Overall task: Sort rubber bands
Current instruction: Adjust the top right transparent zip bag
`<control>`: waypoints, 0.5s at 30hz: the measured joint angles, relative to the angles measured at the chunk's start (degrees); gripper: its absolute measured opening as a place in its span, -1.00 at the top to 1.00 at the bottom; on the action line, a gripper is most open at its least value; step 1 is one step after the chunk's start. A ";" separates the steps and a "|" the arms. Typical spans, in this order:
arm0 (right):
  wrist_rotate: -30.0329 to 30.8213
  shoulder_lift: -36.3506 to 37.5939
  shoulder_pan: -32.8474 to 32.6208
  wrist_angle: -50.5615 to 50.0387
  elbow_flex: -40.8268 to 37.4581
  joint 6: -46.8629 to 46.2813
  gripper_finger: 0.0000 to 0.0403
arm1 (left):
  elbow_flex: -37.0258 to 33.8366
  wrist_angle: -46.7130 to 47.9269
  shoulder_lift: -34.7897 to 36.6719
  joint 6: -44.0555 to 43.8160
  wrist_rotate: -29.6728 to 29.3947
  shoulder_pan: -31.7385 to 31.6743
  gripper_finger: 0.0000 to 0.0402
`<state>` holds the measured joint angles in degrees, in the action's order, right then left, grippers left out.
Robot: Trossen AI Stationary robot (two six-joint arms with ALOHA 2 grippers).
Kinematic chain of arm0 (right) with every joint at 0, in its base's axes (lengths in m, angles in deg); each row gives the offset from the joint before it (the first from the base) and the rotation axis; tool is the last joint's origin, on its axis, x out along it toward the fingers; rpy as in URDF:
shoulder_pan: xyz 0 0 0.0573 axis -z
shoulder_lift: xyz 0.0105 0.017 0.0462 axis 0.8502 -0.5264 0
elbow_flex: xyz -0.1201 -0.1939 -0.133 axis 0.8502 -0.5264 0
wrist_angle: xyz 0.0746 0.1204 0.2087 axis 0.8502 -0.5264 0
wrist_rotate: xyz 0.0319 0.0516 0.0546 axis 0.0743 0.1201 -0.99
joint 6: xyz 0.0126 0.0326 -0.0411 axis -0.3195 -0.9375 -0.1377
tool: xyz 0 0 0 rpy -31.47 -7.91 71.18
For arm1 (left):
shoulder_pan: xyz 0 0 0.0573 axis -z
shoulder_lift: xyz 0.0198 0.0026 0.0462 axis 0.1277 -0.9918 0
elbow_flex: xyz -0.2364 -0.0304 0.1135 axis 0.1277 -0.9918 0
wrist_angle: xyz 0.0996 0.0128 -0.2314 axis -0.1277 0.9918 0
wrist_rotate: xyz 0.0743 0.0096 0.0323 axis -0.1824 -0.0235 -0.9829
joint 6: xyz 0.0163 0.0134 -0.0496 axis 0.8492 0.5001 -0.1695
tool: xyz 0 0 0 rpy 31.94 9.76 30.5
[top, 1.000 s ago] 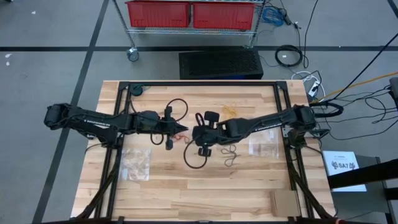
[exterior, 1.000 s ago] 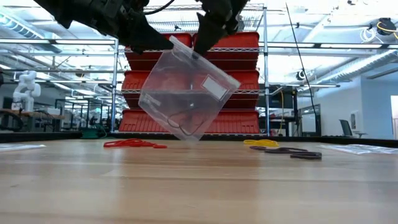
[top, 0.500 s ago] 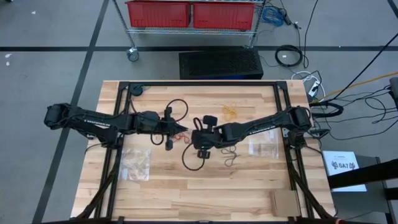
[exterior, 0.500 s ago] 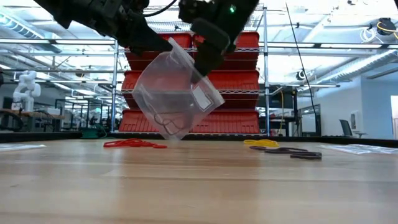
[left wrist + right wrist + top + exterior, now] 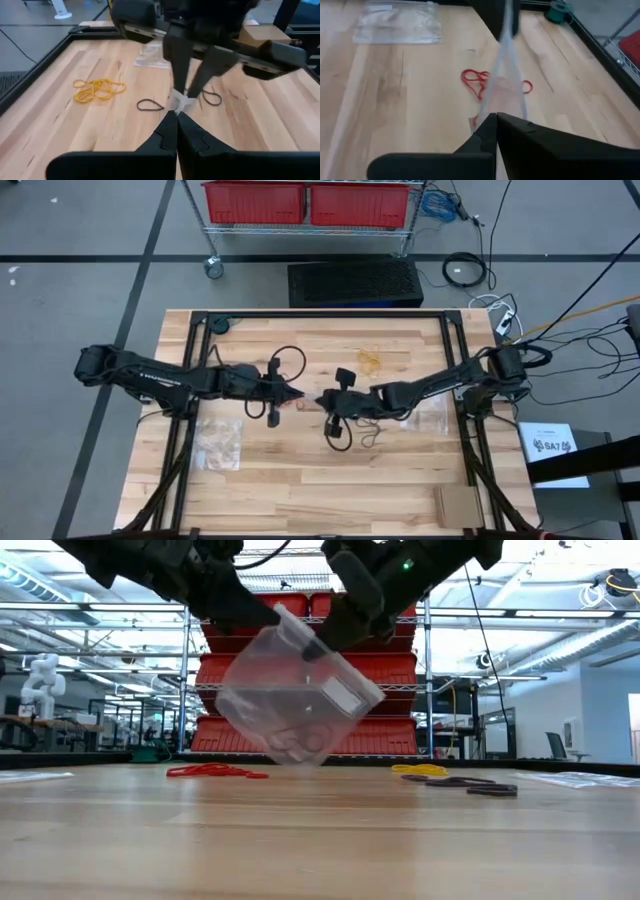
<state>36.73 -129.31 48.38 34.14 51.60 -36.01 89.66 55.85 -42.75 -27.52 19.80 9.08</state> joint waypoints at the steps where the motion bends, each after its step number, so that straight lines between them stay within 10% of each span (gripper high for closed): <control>1: -0.04 -0.37 -0.01 0.90 0.02 -0.54 1.00 | 0.00 -0.78 -0.68 0.00 0.00 0.00 1.00; 15: 7.74 -1.14 2.03 1.84 0.00 -2.08 0.94 | 0.00 -3.56 -2.99 -0.16 -0.02 0.31 1.00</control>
<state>44.47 -130.44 50.40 35.98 51.60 -38.09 89.66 52.29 -45.74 -27.68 19.78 9.38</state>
